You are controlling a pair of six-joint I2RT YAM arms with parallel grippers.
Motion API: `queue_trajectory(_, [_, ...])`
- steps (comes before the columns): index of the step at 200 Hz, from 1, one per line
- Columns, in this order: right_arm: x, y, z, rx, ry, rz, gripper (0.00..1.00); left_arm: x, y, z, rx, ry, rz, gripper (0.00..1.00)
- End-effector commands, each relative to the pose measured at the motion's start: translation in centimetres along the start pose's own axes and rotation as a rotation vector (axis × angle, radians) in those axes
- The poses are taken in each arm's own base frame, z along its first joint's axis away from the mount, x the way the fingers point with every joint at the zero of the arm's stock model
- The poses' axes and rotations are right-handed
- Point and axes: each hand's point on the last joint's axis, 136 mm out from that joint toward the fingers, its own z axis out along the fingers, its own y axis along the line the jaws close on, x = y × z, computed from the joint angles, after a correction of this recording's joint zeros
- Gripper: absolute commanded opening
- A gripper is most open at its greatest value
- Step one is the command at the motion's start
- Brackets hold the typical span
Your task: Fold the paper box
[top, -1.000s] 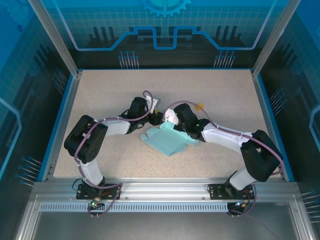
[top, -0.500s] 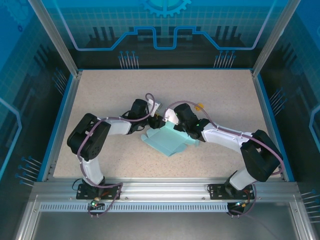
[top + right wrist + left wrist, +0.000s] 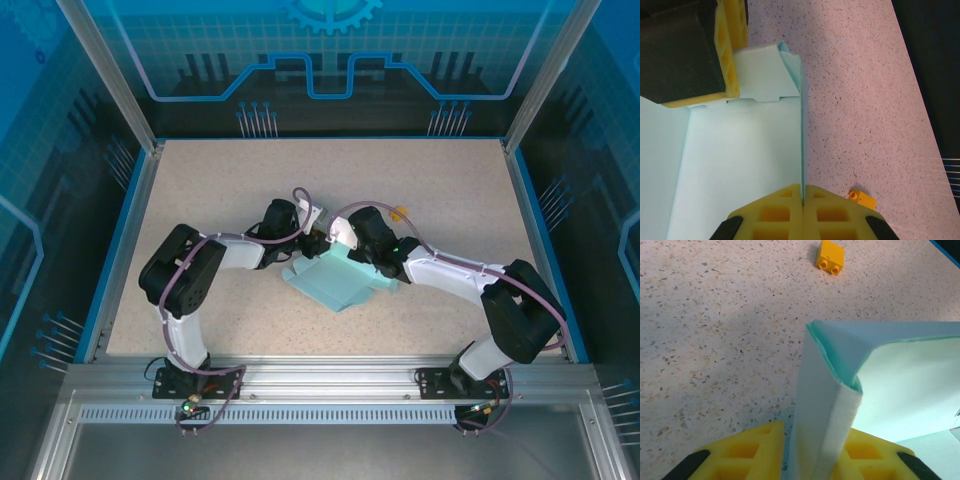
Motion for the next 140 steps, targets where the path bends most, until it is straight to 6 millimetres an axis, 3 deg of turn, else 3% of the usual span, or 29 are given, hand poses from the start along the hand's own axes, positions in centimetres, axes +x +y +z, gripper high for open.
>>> queue_trajectory(1, [-0.9, -0.9, -0.8, 0.004, -0.032, 0.022, 0.00, -0.8, -0.5, 0.5, 0.033, -0.026, 0.040, 0.25])
queue_trajectory(73, [-0.8, -1.3, -0.9, 0.015, -0.031, 0.037, 0.00, -2.1, -0.3, -0.1, -0.030, -0.077, 0.089, 0.12])
queue_trajectory(140, [-1.9, -1.8, -2.0, -0.006, -0.069, 0.101, 0.25, -3.0, -0.4, -0.7, -0.117, -0.124, 0.131, 0.10])
